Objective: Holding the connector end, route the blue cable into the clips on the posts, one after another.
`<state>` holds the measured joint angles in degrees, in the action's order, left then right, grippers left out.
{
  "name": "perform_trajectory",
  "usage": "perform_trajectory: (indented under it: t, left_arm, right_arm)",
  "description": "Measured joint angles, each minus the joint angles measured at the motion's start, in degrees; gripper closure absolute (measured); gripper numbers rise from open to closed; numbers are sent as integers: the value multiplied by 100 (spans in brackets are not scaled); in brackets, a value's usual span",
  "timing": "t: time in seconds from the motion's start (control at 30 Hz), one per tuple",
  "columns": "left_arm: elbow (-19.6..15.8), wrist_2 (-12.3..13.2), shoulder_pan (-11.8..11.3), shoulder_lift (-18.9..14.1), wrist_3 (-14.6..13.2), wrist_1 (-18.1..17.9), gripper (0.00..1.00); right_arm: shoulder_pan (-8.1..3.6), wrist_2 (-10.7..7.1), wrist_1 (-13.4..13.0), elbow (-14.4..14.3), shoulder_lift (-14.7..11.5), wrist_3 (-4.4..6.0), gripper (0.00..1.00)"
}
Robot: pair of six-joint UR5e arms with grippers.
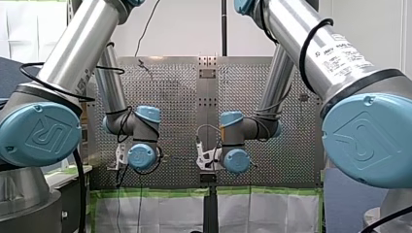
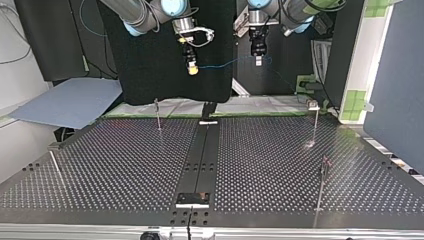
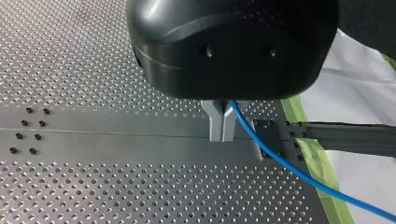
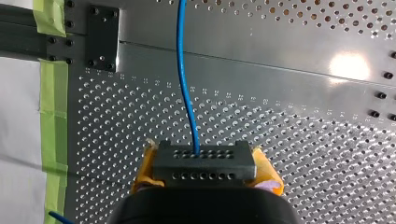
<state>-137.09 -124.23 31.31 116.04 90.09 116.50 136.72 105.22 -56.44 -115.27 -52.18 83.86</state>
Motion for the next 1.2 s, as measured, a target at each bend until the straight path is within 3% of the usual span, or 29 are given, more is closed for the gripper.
perform_trajectory:
  t: [0.17, 0.3, 0.4, 0.5, 0.7, 0.93, 1.2]
  left_arm:
    - [1, -1, 0, 5, -4, 2, 100]
    - [23, 0, -1, -31, 0, -37, 100]
    - [32, 12, -9, -173, 109, 1, 100]
    - [33, 44, -47, -347, 217, 124, 100]
    - [36, 39, -122, -699, 287, 458, 100]
    - [71, 38, -235, -1131, 271, 888, 100]
    - [262, 37, -385, -1570, 309, 1328, 100]
  right_arm:
    - [-9, 22, 21, 11, -20, -22, 100]
    - [-39, 174, 175, 54, -173, -78, 100]
    - [-55, 287, 333, 66, -332, 14, 100]
    - [-89, 250, 492, 77, -492, 154, 100]
    - [-127, -58, 745, 86, -845, 436, 100]
    - [-128, -473, 875, 179, -1262, 493, 100]
    - [-131, -904, 1159, 484, -1643, 579, 100]
